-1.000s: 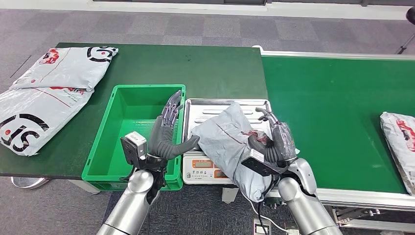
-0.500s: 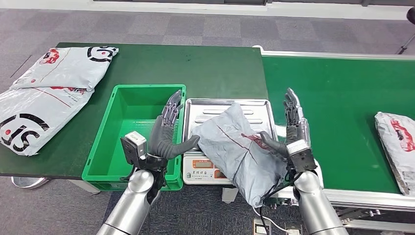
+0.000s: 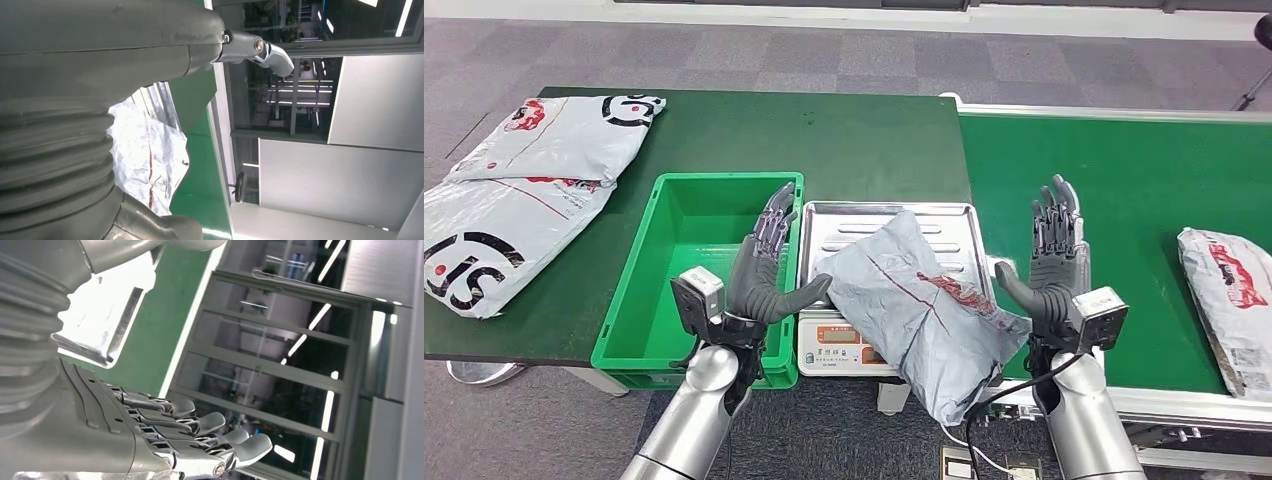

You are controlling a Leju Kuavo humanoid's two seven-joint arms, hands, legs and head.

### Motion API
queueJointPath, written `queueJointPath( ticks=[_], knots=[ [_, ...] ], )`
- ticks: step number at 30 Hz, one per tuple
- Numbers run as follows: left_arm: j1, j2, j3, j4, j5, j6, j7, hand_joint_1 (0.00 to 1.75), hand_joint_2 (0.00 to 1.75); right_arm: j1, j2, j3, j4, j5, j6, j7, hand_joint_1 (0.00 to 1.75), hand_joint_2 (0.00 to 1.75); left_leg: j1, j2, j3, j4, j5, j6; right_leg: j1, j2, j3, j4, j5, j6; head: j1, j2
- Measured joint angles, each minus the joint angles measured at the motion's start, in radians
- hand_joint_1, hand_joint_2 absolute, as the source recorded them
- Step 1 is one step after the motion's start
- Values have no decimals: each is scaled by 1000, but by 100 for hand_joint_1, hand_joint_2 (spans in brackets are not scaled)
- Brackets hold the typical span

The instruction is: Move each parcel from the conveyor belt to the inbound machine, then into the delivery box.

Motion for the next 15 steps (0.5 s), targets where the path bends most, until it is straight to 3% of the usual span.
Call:
queueJointPath(
  ticks=[15],
  knots=[
    [-45, -2, -55, 53, -68, 20, 0, 0, 175, 64, 4, 0, -282, -64, 172, 0, 0, 175, 0, 0, 0, 0, 0, 0, 0, 0, 0, 0, 0, 0, 0, 0]
  ],
)
